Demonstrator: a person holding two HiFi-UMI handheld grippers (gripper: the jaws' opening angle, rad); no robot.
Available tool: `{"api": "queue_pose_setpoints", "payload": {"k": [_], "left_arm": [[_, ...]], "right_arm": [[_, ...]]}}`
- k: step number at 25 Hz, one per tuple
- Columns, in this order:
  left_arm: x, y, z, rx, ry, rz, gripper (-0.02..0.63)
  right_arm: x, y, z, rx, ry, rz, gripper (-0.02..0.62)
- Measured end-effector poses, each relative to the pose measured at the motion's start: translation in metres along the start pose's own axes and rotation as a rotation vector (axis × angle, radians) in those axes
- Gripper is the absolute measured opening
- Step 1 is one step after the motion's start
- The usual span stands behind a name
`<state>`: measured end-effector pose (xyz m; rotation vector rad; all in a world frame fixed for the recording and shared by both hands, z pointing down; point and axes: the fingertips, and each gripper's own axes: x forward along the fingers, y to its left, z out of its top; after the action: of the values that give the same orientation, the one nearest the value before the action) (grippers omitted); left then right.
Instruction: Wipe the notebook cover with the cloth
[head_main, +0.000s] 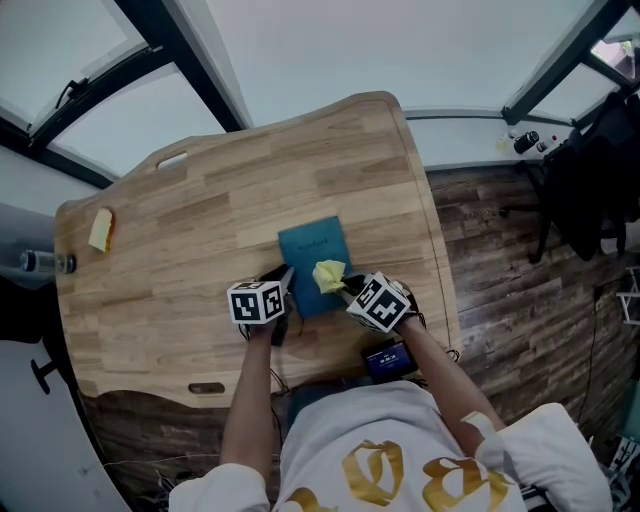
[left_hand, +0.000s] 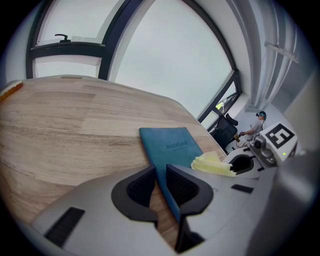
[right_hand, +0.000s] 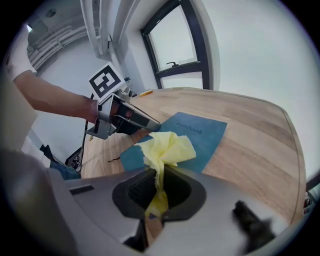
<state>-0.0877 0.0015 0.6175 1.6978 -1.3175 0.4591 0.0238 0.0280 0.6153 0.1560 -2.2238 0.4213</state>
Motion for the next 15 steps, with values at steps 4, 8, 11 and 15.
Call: {"api": "queue_pose_setpoints", "payload": {"k": [4,8,11,15], "left_arm": [[-0.001,-0.001,-0.002,-0.001,0.003,-0.001,0.077],[0.0,-0.001,-0.001,-0.003,0.005,-0.003,0.077],[0.0,-0.001,-0.001,-0.003,0.006,-0.003,0.077],[0.0,-0.001,-0.002,-0.006,0.008,-0.006,0.077]], "right_arm": [[0.0,-0.001,0.002,0.001,0.005,-0.004,0.037],[0.002,-0.006,0.006,0.006,0.007,-0.01,0.037],[0.004,-0.013,0.013,-0.003,0.001,-0.025,0.037],[0.01,-0.022,0.02,-0.007,-0.001,-0.042,0.037]]}}
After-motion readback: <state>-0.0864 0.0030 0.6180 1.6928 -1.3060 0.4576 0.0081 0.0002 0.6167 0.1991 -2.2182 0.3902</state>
